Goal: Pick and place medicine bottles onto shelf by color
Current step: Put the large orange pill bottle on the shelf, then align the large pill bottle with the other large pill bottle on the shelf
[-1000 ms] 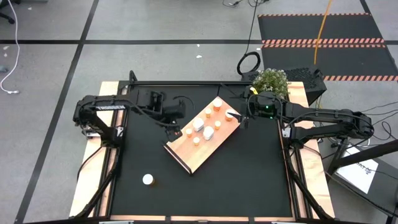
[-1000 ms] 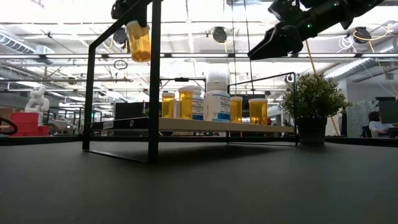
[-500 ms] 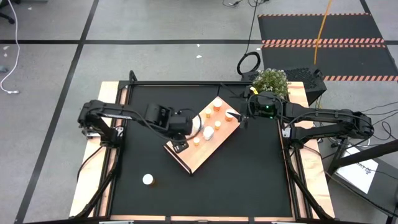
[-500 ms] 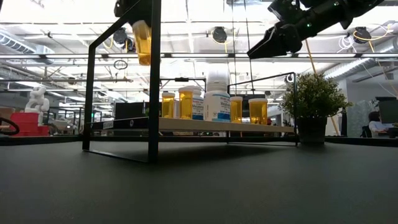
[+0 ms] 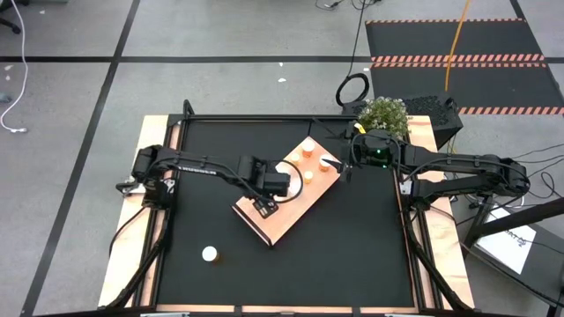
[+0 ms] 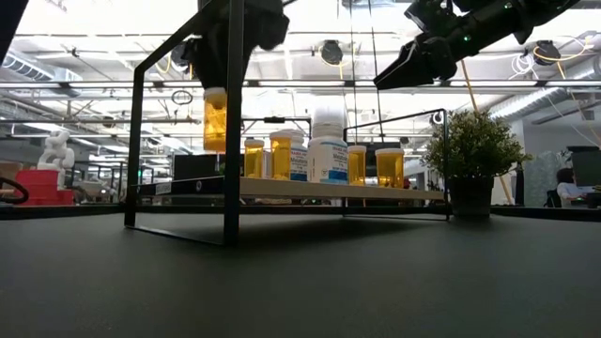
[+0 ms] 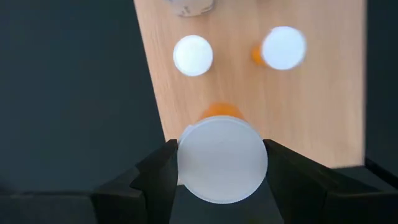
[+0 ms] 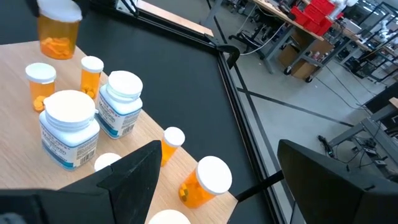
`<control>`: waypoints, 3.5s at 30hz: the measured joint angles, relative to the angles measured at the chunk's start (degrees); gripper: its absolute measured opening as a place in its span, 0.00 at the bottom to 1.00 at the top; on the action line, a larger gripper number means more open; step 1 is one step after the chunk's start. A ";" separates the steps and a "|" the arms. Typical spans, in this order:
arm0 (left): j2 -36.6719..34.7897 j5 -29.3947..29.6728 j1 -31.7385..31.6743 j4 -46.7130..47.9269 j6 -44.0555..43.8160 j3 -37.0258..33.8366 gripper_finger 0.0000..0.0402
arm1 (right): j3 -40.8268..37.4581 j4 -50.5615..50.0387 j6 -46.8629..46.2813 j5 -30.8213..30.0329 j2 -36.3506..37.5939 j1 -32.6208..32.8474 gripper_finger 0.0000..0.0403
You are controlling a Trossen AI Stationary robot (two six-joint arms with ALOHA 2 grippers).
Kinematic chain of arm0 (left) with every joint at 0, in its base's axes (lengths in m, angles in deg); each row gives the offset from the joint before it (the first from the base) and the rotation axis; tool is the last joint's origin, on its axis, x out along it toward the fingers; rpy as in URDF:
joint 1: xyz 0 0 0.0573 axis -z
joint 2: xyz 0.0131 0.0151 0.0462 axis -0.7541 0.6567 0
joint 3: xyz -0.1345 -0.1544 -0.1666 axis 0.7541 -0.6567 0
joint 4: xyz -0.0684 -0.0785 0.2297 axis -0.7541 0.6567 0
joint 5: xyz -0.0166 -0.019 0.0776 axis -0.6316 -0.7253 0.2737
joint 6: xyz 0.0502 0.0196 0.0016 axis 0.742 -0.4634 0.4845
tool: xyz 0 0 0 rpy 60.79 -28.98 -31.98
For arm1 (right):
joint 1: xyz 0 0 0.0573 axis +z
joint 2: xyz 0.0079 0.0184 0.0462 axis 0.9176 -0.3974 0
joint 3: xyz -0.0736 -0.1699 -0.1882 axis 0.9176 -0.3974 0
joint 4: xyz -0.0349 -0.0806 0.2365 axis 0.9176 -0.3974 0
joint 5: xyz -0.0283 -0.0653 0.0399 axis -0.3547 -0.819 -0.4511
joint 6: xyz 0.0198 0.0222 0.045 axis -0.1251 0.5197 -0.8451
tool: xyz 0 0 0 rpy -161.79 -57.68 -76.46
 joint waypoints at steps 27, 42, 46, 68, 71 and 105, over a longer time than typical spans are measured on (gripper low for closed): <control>2.37 0.51 0.65 -1.67 -7.80 -6.54 0.55 | 0.00 -0.48 1.20 0.02 0.04 0.02 0.78; -0.31 0.65 0.48 -2.04 -5.52 -5.45 0.78 | 0.00 -0.47 1.12 0.02 0.07 0.02 0.78; -2.96 2.90 1.50 -1.64 -3.85 -3.14 0.79 | 0.00 -0.48 0.32 0.01 0.07 0.16 0.78; -12.90 25.58 35.06 -3.41 -15.42 -2.56 0.70 | 0.00 -2.99 -20.55 -7.83 5.72 24.47 0.78; -11.06 26.67 39.27 -5.71 -17.84 -2.56 0.70 | 0.00 -3.02 -24.42 -8.05 5.40 30.05 0.78; 4.59 21.56 51.71 -1.60 -48.35 -12.16 0.83 | 0.00 7.75 -38.71 -21.38 -13.60 53.29 0.78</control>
